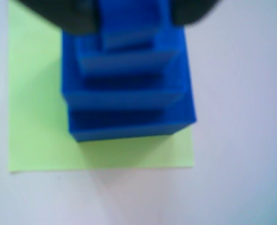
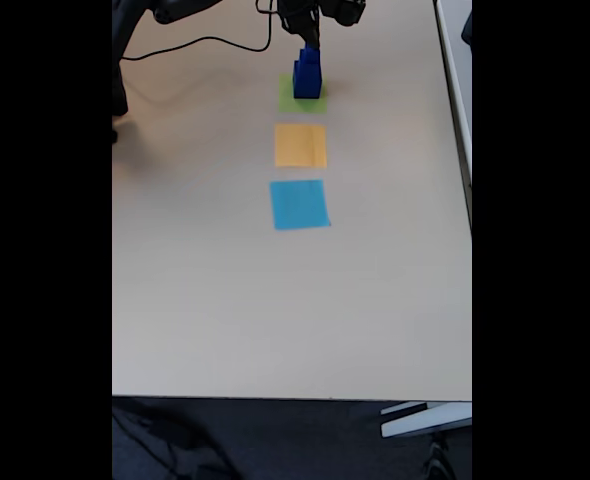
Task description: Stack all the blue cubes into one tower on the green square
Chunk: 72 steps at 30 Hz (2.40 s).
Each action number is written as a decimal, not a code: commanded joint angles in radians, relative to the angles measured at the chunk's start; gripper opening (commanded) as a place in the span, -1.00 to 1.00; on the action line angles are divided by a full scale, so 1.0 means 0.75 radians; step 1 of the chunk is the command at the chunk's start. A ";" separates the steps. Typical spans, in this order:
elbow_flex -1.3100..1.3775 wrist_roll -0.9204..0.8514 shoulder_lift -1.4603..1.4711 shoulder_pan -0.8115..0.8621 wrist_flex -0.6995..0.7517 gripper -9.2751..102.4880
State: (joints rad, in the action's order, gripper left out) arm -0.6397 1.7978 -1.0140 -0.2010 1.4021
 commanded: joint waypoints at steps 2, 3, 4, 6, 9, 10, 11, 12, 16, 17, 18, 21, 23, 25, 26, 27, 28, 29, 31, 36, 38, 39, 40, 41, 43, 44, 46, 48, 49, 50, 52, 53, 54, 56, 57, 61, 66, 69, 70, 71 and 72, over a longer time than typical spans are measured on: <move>0.065 0.006 -0.010 -0.006 -0.010 -0.73; 0.065 0.008 -0.010 -0.006 -0.006 -0.73; 0.065 0.008 -0.010 -0.006 -0.006 -0.73; 0.063 0.012 -0.012 -0.008 -0.004 -0.73; 0.063 0.012 -0.012 -0.008 -0.002 -0.73; 0.063 0.014 -0.012 -0.008 0.000 -0.73; 0.063 0.016 -0.012 -0.010 0.000 -0.74; 0.063 0.018 -0.012 -0.010 0.000 -0.74; 0.065 0.022 -0.010 -0.012 0.002 -0.75; 0.065 0.022 -0.010 -0.014 0.002 -0.75; 0.065 0.022 -0.010 -0.014 0.004 -0.75; 0.065 0.020 -0.010 -0.014 0.008 -0.75; 0.065 0.022 -0.012 -0.012 0.014 -0.75; 0.065 0.018 -0.014 -0.010 0.020 -0.75; 0.065 0.018 -0.016 -0.008 0.025 -0.75; 0.065 0.016 -0.018 -0.006 0.027 -0.76; 0.065 0.012 -0.020 -0.004 0.029 -0.76; 0.065 0.012 -0.020 -0.002 0.033 -0.76; 0.065 0.010 -0.022 -0.002 0.035 -0.76; 0.070 0.012 -0.022 0.000 0.035 -0.76; 0.070 0.012 -0.022 0.002 0.037 -0.76; 0.070 0.012 -0.022 0.002 0.037 -0.75; 0.070 0.012 -0.022 0.002 0.037 -0.75; 0.070 0.012 -0.022 0.002 0.037 -0.75; 0.070 0.014 -0.022 0.002 0.037 -0.75; 0.070 0.014 -0.022 0.002 0.037 -0.75; 0.070 0.016 -0.022 0.000 0.037 -0.75; 0.067 0.020 -0.022 0.000 0.037 -0.75; 0.067 0.020 -0.022 0.000 0.039 -0.75; 0.067 0.022 -0.022 0.000 0.039 -0.75; 0.067 0.022 -0.020 -0.002 0.041 -0.75; 0.065 0.025 -0.020 -0.002 0.043 -0.74; 0.065 0.027 -0.020 -0.002 0.045 -0.74; 0.065 0.027 -0.020 -0.002 0.047 -0.74; 0.065 0.027 -0.020 -0.002 0.049 -0.74; 0.065 0.025 -0.020 -0.002 0.051 -0.73; 0.065 0.029 -0.020 -0.002 0.051 -0.69; 0.065 0.025 -0.020 -0.002 0.049 -0.63; 0.067 0.025 -0.020 -0.002 0.047 -0.62; 0.067 0.022 -0.020 -0.002 0.047 -0.62; 0.067 0.022 -0.020 -0.002 0.043 -0.60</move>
State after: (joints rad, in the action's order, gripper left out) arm -0.6397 1.8132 -1.0140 -0.2025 1.4327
